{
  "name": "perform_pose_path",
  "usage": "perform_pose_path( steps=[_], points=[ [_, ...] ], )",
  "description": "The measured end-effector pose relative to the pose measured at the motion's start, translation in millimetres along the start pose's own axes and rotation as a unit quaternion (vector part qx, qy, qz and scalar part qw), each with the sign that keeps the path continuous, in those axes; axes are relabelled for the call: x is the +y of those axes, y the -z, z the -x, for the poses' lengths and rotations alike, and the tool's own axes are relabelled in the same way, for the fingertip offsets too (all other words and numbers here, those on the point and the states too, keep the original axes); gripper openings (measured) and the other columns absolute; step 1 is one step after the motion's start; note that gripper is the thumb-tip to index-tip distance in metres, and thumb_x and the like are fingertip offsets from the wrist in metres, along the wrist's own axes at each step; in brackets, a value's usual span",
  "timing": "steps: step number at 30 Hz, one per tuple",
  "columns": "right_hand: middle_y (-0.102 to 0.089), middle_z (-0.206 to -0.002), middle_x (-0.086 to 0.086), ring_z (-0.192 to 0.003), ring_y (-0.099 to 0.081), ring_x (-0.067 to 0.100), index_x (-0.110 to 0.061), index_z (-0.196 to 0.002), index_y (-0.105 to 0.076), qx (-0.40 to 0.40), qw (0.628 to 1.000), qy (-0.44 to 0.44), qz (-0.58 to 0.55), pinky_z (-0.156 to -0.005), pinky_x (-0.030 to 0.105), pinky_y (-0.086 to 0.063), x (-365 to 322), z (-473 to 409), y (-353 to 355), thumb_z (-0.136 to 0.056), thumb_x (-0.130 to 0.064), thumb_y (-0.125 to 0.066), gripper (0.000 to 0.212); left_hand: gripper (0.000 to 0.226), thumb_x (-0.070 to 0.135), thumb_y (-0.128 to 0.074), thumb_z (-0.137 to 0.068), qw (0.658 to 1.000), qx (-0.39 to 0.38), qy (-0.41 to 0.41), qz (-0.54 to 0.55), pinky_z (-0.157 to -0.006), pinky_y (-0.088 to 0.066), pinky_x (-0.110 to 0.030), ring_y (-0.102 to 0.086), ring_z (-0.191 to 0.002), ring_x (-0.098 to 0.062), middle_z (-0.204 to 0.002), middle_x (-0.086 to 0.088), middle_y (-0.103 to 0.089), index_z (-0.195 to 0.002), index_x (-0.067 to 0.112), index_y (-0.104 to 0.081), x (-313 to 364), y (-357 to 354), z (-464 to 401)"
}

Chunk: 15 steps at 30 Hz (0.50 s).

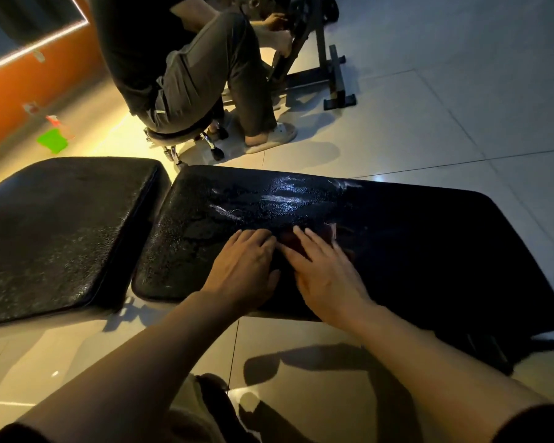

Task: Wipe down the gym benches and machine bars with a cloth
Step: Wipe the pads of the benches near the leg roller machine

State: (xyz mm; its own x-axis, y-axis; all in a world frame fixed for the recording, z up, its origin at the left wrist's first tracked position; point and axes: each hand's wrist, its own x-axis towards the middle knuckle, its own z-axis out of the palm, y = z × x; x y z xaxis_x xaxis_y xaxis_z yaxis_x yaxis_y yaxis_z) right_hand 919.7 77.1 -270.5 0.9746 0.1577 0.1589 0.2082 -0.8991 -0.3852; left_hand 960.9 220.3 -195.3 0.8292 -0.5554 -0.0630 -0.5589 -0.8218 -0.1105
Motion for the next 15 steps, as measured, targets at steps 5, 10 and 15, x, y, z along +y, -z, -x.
perform_pose_path(
  steps=[5, 10, 15],
  points=[
    [-0.009, -0.164, -0.001, -0.15, 0.005, 0.028, -0.045, -0.15, -0.023, 0.001, 0.976, -0.219, -0.005, -0.115, 0.059, 0.008, 93, -41, 14, -0.103, -0.048, -0.025, 0.047, 0.061, 0.04, -0.048, -0.097, 1.0, -0.007, -0.012, 0.018, -0.118, -0.013, -0.033, -0.025, -0.14, -0.017, -0.154, 0.0, -0.028, -0.149, 0.017, -0.028, 6, -3, -9],
    [-0.005, -0.163, 0.011, -0.15, 0.001, 0.03, -0.035, -0.154, -0.019, 0.011, 0.982, -0.188, 0.005, -0.121, 0.05, -0.002, 58, -54, 12, -0.104, -0.041, -0.027, 0.051, 0.063, 0.042, -0.05, -0.096, 0.999, 0.006, 0.0, 0.042, -0.112, -0.025, -0.029, -0.026, -0.138, -0.016, -0.153, 0.001, -0.03, -0.149, 0.017, -0.029, 4, -5, -17],
    [-0.007, -0.164, 0.001, -0.151, 0.002, 0.024, -0.044, -0.151, -0.016, -0.025, 0.999, -0.024, 0.0, -0.122, 0.046, 0.002, 58, -63, 15, -0.101, -0.051, -0.023, 0.051, 0.06, 0.042, -0.049, -0.095, 0.999, 0.009, 0.0, 0.038, -0.111, -0.026, -0.028, -0.028, -0.137, -0.016, -0.151, 0.001, -0.034, -0.147, 0.016, -0.034, -3, -2, -35]
  ],
)
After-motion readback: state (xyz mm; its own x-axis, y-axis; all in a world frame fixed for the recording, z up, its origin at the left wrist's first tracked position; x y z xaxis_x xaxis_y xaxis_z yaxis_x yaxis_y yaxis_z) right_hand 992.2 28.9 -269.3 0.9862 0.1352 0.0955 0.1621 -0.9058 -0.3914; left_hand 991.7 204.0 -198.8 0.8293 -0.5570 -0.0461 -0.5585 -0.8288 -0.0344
